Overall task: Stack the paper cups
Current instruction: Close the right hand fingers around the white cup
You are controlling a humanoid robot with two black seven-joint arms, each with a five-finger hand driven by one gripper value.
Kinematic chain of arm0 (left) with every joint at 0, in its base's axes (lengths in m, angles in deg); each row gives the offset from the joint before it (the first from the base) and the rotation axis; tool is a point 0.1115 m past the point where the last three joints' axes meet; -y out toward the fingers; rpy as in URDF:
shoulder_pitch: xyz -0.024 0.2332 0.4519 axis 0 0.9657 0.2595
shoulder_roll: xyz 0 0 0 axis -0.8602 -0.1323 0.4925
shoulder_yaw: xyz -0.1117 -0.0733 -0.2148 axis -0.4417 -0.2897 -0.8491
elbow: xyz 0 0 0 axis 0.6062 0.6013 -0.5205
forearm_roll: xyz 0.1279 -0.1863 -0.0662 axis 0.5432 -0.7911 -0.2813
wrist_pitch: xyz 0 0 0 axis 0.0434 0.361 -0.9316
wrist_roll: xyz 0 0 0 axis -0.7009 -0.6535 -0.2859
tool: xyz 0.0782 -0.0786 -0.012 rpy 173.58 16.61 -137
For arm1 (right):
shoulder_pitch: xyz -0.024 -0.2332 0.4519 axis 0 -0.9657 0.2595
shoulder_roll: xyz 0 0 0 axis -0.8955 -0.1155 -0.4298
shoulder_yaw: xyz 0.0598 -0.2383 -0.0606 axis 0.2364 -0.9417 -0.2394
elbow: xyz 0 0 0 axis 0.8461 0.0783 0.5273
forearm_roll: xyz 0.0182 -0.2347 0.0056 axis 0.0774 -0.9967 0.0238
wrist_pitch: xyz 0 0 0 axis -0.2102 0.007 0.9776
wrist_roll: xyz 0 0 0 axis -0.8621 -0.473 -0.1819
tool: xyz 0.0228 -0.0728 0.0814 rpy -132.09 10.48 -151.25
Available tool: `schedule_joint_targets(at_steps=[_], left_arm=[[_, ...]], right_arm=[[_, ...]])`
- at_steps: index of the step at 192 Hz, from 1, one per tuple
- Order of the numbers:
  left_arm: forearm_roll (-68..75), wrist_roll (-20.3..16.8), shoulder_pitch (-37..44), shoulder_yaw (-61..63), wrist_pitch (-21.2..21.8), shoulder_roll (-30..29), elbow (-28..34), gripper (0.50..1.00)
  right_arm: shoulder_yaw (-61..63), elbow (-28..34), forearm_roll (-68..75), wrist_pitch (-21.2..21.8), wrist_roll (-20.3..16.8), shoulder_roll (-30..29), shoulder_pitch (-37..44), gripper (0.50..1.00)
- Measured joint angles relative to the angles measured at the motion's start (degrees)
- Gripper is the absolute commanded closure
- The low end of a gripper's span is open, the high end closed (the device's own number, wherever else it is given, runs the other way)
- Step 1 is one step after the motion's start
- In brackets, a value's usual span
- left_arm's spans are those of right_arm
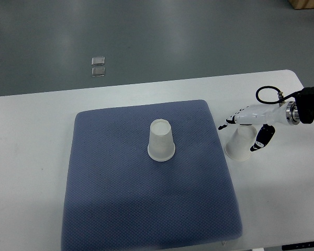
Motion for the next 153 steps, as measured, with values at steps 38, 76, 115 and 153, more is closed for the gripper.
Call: schedule_joint_targets(at_steps=[38,76,115,153], left_arm=[[0.0,0.0,0.0,0.01,0.0,0.0,0.0,0.5],[0.0,0.0,0.0,0.03,0.0,0.0,0.0,0.5],[0.0,0.0,0.0,0.02,0.0,0.0,0.0,0.5],[0.0,-0.01,0.0,-0.01,0.0,0.0,0.0,0.5]], right_arm=[[-0.01,-1.71,-0.9,-1.93,-0.15,-1.51,-1.26,0.599],[-0.01,-3.04,-1.19,-3.0,-0.69,-2.06,-1.87,0.609],[0.0,-3.18,-1.32,-4.1,-0.71,-2.14,-2.59,0.646],[-0.01,-3.19,-1.45,-4.22,-0.71,-2.16,-2.72,0.756]])
